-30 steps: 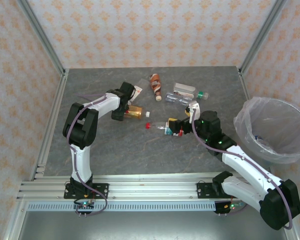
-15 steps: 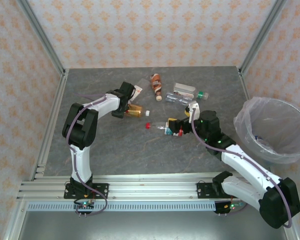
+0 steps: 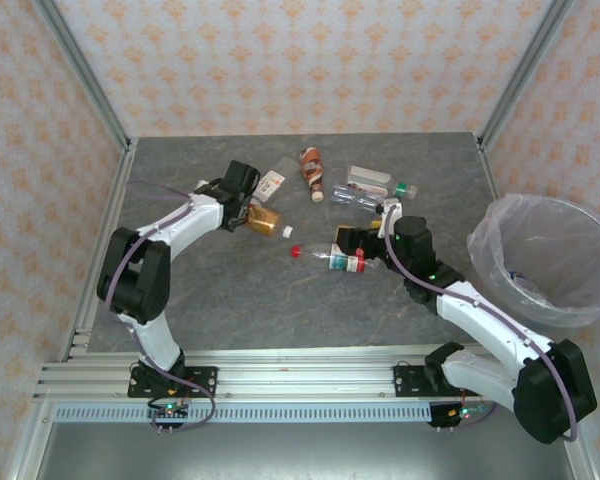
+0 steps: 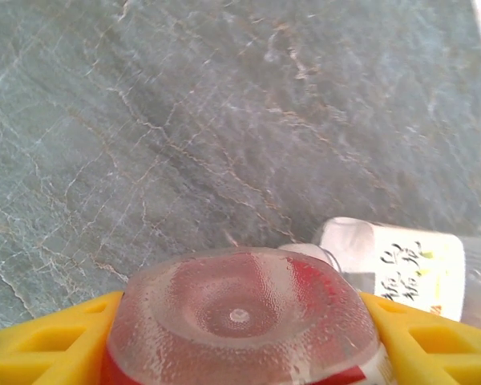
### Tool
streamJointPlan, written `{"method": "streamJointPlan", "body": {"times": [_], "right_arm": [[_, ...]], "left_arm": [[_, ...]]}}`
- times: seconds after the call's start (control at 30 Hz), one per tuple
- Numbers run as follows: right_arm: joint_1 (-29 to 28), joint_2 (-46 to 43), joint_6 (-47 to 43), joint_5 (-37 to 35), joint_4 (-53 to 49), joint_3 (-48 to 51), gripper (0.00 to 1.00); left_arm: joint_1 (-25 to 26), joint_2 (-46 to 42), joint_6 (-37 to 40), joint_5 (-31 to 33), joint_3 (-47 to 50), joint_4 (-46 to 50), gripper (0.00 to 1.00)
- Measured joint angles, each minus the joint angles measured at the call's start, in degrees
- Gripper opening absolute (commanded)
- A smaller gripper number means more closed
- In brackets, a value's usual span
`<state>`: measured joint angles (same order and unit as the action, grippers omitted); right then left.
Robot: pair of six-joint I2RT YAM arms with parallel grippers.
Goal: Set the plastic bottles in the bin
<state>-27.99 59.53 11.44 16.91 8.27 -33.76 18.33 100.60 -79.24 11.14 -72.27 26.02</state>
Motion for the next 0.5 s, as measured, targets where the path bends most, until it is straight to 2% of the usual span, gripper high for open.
{"method": "streamJointPlan", "body": {"times": [0.23,0.5], "right_arm": [[0.0,7.17,12.57,0.52,0.22,-4.94,0.99],[0.0,15.69,21.84,9.79,2.08,-8.61,0.99]], "left_arm": [[0.04,-6.86,9.86,-2.73,6.05,-4.87,0.65],[1.27,-14.23,21.18,-8.2,11.26,-11.06,0.66]]}}
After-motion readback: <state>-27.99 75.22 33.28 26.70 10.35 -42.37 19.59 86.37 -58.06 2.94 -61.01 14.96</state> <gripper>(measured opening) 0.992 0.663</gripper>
